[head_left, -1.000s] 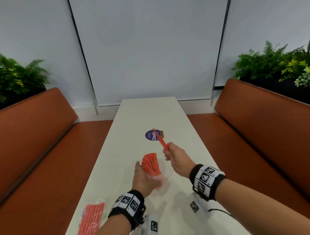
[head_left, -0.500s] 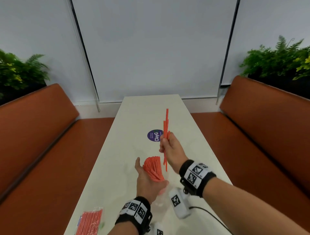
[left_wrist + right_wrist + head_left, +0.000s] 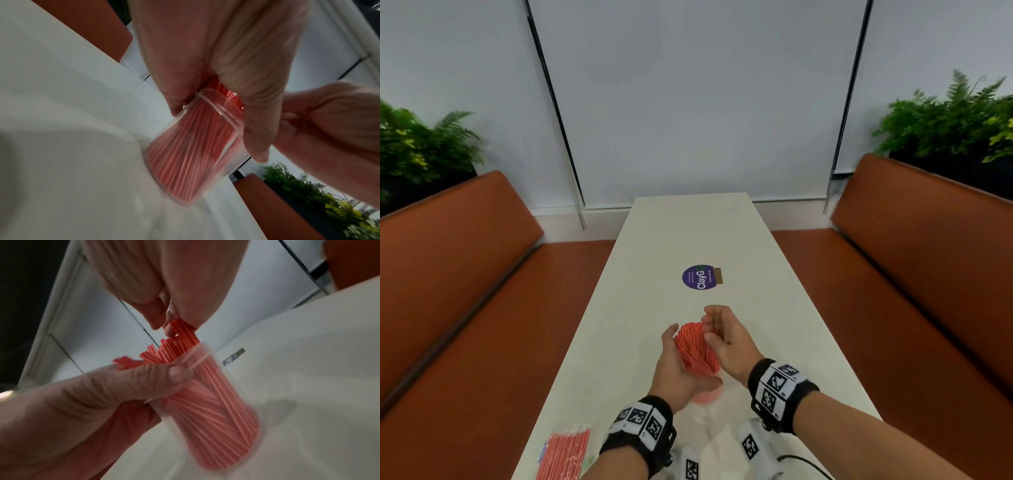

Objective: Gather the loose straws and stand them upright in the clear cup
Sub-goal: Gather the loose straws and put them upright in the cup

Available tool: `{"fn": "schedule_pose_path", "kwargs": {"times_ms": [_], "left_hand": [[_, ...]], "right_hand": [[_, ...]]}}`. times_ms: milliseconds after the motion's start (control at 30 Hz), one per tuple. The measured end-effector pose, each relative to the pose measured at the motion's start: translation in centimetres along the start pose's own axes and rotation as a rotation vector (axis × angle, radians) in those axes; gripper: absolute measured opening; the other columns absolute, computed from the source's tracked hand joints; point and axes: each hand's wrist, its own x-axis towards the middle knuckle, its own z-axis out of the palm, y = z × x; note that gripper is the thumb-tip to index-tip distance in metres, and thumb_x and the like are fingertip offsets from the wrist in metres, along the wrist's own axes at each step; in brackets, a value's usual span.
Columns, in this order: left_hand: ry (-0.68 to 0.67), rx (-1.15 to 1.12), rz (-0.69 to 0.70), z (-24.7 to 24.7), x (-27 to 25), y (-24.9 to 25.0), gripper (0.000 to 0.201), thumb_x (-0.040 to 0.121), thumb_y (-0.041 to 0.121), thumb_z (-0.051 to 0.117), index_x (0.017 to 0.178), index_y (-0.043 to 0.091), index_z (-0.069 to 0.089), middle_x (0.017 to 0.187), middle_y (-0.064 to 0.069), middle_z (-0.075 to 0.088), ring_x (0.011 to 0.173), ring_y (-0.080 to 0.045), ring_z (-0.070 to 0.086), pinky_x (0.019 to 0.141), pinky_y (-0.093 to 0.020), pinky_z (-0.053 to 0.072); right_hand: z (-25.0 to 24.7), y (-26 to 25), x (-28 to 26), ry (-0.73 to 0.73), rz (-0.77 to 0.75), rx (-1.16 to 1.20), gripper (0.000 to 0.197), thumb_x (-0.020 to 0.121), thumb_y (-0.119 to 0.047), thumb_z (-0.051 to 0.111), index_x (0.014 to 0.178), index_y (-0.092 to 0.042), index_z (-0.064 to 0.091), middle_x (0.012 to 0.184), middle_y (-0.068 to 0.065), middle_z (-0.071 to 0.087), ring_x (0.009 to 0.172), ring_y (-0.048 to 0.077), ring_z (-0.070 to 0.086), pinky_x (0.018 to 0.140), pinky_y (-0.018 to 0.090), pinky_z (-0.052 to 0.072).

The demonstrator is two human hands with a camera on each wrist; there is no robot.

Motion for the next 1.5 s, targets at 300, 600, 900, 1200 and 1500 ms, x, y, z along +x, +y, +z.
{"fn": "schedule_pose_path", "kwargs": {"times_ms": [300, 600, 900, 1200, 1500], "left_hand": [[-0.014, -0.005, 0.073, -0.3, 0.1, 0.9, 0.066, 0.058, 0.006, 0.082, 0.105, 0.031, 0.043, 0.098, 0.004, 0.063, 0.084, -0.009, 0.064, 0.070, -0.023, 0.055], [0.189, -0.016, 0.104, 0.4, 0.9, 1.5, 0.017, 0.083, 0.014, 0.058, 0.098, 0.018, 0.051, 0.088, -0.003, 0.067, 0.082, -0.020, 0.066, 0.066, -0.023, 0.055], [-0.035, -0.059, -0.015, -0.4, -0.1, 1.4, 0.110, 0.071, 0.008, 0.078, 0.145, 0.028, -0.002, 0.125, 0.000, 0.044, 0.106, -0.017, 0.054, 0.080, -0.029, 0.051], [-0.074, -0.048, -0.109, -2.1, -2.9, -1.2, 0.144, 0.038, 0.033, 0.093, 0.147, 0.027, -0.001, 0.142, 0.007, 0.038, 0.136, -0.015, 0.034, 0.107, -0.029, 0.031], [-0.044, 0.033, 0.047, 0.5, -3.4, -0.7, 0.024, 0.088, 0.008, 0.057, 0.112, 0.012, 0.053, 0.093, -0.008, 0.074, 0.083, -0.020, 0.070, 0.059, -0.036, 0.058]], "right_hand": [[0.5, 0.0, -0.9, -0.218, -0.158, -0.612, 0.066, 0.090, -0.047, 0.035, 0.144, -0.008, 0.027, 0.150, 0.012, 0.026, 0.139, 0.023, 0.023, 0.113, 0.027, 0.016], [1.0, -1.3, -0.4, -0.397, -0.284, -0.747, 0.061, 0.096, -0.047, 0.030, 0.145, -0.011, 0.023, 0.154, 0.010, 0.022, 0.139, 0.025, 0.023, 0.117, 0.037, 0.022], [0.0, -0.5, -0.6, -0.446, -0.241, -0.875, 0.092, 0.078, -0.069, -0.004, 0.147, -0.011, 0.018, 0.157, 0.009, 0.016, 0.145, 0.023, 0.011, 0.119, 0.035, 0.008], [-0.2, -0.7, -1.1, -0.434, -0.273, -0.912, 0.086, 0.075, -0.073, 0.006, 0.146, -0.027, 0.019, 0.157, 0.004, 0.017, 0.145, 0.029, 0.011, 0.118, 0.043, 0.012], [3.2, -1.3, -0.5, -0.430, -0.346, -1.050, 0.055, 0.085, -0.042, 0.022, 0.127, -0.022, 0.051, 0.138, 0.010, 0.049, 0.124, 0.040, 0.042, 0.108, 0.047, 0.033]]}}
